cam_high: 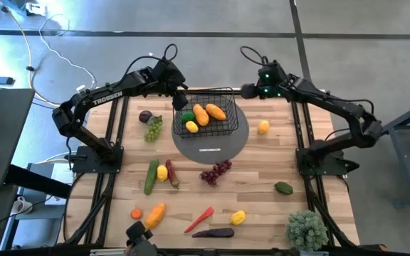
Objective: Build produce basket
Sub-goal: Put the right plum into the wire basket
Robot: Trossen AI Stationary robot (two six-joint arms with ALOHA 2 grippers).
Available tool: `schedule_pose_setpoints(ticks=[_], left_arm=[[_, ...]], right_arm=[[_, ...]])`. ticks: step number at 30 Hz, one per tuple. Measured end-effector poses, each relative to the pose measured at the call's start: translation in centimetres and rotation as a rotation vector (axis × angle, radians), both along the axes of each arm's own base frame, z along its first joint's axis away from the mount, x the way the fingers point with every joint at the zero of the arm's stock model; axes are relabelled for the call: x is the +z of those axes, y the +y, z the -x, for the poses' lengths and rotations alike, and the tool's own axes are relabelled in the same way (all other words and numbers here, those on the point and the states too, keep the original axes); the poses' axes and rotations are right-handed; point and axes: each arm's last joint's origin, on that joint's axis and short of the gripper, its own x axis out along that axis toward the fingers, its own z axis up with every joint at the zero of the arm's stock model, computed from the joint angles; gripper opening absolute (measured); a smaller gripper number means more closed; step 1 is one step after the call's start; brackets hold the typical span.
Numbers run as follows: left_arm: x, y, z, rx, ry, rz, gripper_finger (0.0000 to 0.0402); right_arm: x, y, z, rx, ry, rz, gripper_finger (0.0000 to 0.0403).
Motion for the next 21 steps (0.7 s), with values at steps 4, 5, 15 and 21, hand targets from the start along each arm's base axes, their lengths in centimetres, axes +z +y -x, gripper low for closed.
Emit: schedule_pose_setpoints(ticks=[4, 5, 15, 21], left_arm=[[-0.1, -0.1, 0.1, 0.0, 0.014, 0.013, 0.0237], [-0.1, -0.1, 0.1, 0.0, 0.017, 0.016, 0.0237], [0.2, -0.4, 0.5, 0.001, 0.022, 0.02, 0.0237], [1.7, -1.4, 1.5, 0.036, -0.024, 0.02, 0.0237]], right_arm=[[1.1, 0.9, -1.8, 0.069, -0.113, 0.082, 0.016], [1.3, 1.2, -2.1, 0.086, -0.131, 0.098, 0.016], [1.1, 4.3, -5.2, 0.307, -0.121, 0.217, 0.0159], [-0.6, 5.7, -7.1, 0.436, -0.039, 0.246, 0.0158]])
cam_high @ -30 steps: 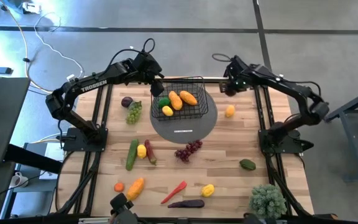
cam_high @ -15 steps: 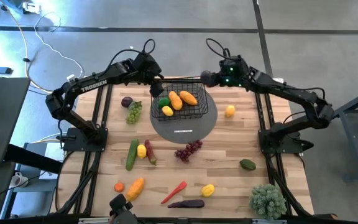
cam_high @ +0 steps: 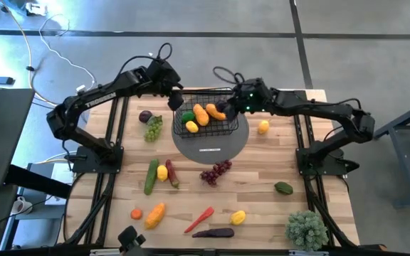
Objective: Build produce basket
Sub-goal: Put the right plum into the wire basket
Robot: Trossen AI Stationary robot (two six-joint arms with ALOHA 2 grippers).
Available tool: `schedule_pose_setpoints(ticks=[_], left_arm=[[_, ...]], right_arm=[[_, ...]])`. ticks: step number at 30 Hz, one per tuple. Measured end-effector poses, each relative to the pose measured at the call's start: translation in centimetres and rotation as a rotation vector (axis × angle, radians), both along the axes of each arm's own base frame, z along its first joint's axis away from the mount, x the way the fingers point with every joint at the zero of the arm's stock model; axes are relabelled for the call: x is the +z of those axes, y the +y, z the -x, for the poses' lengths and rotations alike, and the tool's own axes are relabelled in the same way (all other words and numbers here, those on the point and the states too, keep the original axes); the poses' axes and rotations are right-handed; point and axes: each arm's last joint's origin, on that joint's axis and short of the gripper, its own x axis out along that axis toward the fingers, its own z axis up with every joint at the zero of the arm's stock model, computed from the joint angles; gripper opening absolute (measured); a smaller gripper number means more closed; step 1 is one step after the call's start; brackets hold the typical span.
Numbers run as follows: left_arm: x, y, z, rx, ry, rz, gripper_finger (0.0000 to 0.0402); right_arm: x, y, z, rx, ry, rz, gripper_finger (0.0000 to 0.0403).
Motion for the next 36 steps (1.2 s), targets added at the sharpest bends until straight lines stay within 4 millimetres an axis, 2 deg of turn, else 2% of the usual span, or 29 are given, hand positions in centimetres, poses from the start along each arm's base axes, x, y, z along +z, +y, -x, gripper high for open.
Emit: schedule_pose_setpoints(ticks=[7, 12, 22, 28, 36], left_arm=[[1.8, -1.6, 1.2, 0.098, -0.111, 0.061, 0.0237], [2.3, -3.3, 1.3, 0.147, -0.162, 0.146, 0.0237], [1.5, -7.7, 0.0, 0.141, -0.075, 0.302, 0.0237], [1.4, -10.5, -1.2, 0.107, -0.067, 0.344, 0.0236], [1.3, -14.0, -2.2, 0.034, -0.068, 0.433, 0.0236]], right_arm=[[-1.6, 0.4, -1.1, 0.125, 0.09, 0.067, 0.0158], [-3.2, 0.2, -1.8, 0.173, 0.158, 0.077, 0.0158], [-6.7, -0.3, -2.9, 0.199, 0.29, 0.054, 0.0158], [-7.3, -0.3, -3.0, 0.198, 0.319, 0.042, 0.0159], [-7.5, -0.7, -2.6, 0.178, 0.353, 0.031, 0.0234]])
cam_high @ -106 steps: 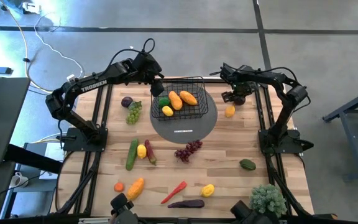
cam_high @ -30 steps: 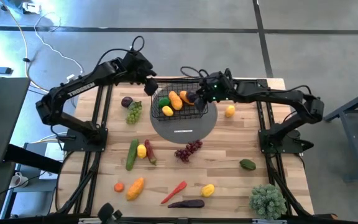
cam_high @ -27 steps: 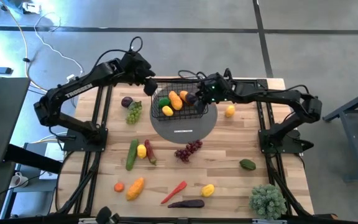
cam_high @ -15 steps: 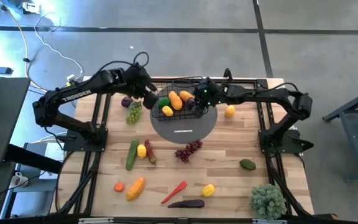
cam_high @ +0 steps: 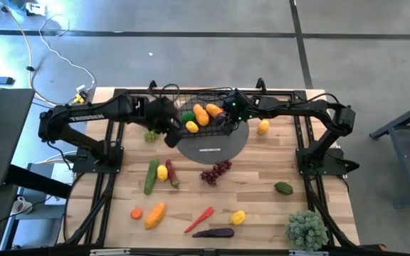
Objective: Build produce basket
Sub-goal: Put the right plum into the wire basket, then put the mango into the wire basket
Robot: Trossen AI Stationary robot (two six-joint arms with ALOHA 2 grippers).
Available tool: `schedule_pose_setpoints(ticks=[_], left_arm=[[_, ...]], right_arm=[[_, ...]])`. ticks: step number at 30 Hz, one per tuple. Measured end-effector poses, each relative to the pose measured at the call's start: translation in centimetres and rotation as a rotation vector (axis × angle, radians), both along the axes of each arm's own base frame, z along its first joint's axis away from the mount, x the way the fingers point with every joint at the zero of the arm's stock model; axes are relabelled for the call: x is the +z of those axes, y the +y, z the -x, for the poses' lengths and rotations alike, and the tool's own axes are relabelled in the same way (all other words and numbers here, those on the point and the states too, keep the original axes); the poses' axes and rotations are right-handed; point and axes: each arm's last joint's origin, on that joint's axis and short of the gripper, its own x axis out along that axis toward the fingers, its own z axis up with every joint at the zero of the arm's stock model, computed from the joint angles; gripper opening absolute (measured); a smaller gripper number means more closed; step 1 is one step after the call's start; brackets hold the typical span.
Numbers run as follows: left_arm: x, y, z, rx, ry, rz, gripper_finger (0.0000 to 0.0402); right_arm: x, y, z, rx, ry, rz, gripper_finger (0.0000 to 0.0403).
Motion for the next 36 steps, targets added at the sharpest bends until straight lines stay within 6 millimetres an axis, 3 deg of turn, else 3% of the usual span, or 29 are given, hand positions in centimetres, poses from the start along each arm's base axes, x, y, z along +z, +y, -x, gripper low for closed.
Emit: schedule_pose_setpoints(ticks=[7, 14, 30, 36], left_arm=[[-0.2, -2.7, -0.2, -0.022, 0.032, 0.062, 0.0236], [-0.2, -4.4, -0.4, -0.041, 0.025, 0.119, 0.0238], [-0.6, -5.8, -0.1, -0.034, 0.088, 0.192, 0.0293], [-1.2, -8.0, -0.1, 0.001, 0.1, 0.251, 0.0294]], right_arm=[[-0.1, 0.1, 0.1, 0.002, 0.009, -0.007, 0.0271], [0.2, 0.1, 0.1, 0.002, 0.009, -0.006, 0.0277], [4.7, -0.7, -1.0, 0.002, -0.051, 0.021, 0.0277], [6.4, -1.3, -1.0, -0.016, -0.058, 0.021, 0.0277]])
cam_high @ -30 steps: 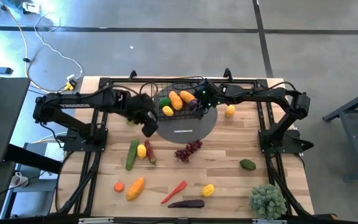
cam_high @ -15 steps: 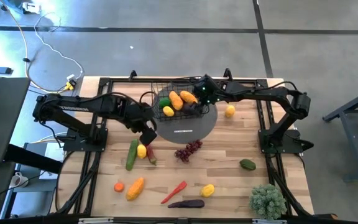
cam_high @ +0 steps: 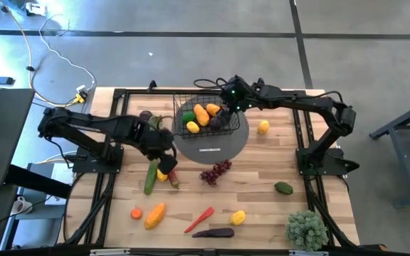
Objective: Build produce basket
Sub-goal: Put the mango into the wire basket
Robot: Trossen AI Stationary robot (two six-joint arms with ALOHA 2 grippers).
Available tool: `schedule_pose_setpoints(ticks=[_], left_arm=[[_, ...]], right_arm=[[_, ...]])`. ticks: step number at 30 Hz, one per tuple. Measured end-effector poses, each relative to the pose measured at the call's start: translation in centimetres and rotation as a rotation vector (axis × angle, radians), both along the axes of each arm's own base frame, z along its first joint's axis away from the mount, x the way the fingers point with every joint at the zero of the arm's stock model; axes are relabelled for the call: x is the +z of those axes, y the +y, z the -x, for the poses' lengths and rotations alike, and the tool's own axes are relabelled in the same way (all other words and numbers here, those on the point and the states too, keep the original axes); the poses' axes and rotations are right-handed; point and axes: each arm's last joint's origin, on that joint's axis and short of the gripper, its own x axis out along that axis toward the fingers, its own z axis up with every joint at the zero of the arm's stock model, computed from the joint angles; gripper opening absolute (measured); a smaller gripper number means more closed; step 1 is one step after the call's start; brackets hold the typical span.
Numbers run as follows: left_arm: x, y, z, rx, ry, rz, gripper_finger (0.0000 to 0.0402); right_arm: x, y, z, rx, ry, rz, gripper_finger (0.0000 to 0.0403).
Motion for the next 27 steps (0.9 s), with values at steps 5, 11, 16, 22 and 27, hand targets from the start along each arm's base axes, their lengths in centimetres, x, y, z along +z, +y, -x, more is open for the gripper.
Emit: schedule_pose_setpoints(ticks=[5, 11, 16, 22, 27], left_arm=[[-1.6, -2.6, 0.5, 0.054, 0.066, 0.061, 0.0294], [-3.5, -5.8, 1.2, 0.106, 0.105, 0.124, 0.0294], [-4.8, -7.9, 1.7, 0.123, 0.096, 0.155, 0.0294], [-6.2, -10.1, 2.3, 0.149, 0.096, 0.165, 0.0294], [-7.3, -12.0, 2.2, 0.143, 0.105, 0.133, 0.0294]], right_arm=[[0.6, -0.6, 0.5, -0.017, 0.03, -0.011, 0.0277], [1.5, -1.1, 1.1, -0.049, 0.062, -0.037, 0.0277], [2.0, -1.2, 1.1, -0.068, 0.051, -0.048, 0.0277], [2.3, -1.1, 1.0, -0.132, 0.017, -0.103, 0.0277], [2.1, -1.0, 1.2, -0.157, 0.034, -0.139, 0.0277]])
